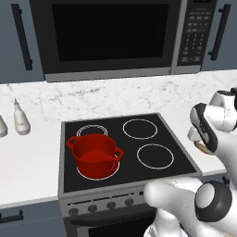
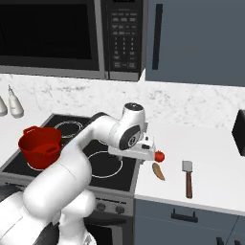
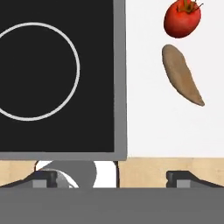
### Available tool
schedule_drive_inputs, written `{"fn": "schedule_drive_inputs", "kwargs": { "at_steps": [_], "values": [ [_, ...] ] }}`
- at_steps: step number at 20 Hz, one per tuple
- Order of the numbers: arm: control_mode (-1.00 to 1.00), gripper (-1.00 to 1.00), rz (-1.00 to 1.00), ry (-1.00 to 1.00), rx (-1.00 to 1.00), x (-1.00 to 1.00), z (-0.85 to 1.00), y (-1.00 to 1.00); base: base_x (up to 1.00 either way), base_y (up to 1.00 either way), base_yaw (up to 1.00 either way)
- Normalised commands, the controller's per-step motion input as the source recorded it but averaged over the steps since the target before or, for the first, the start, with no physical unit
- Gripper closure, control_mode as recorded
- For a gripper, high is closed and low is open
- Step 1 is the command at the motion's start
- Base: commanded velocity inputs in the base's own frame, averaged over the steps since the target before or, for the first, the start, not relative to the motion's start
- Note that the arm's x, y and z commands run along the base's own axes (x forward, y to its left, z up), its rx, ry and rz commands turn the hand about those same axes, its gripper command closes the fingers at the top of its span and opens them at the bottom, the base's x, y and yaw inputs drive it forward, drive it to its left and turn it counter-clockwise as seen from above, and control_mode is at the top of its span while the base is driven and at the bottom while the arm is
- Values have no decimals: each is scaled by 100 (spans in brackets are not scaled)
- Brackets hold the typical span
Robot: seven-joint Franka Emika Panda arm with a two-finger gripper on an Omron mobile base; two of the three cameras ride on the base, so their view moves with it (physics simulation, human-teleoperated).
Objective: Put the sweet potato and tomato in the pot. Retrieve the spatula and lightly stir the vegetables in the pot.
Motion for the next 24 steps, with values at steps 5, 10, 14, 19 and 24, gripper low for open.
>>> {"fn": "schedule_drive_inputs", "kwargs": {
  "at_steps": [5, 10, 14, 19, 24],
  "values": [
    [-100, -100, 0, 13, 0, 30, -54, -77, 0, 0, 0],
    [-100, -100, 5, 0, 0, 49, -24, -54, 0, 0, 0],
    [-100, -100, 7, 0, -3, 66, -36, -42, 0, 0, 0],
    [-100, -100, 10, 0, -4, 55, -39, -12, 0, 0, 0],
    [-100, -100, 12, 0, -3, 31, -39, -1, 0, 0, 0]
  ]
}}
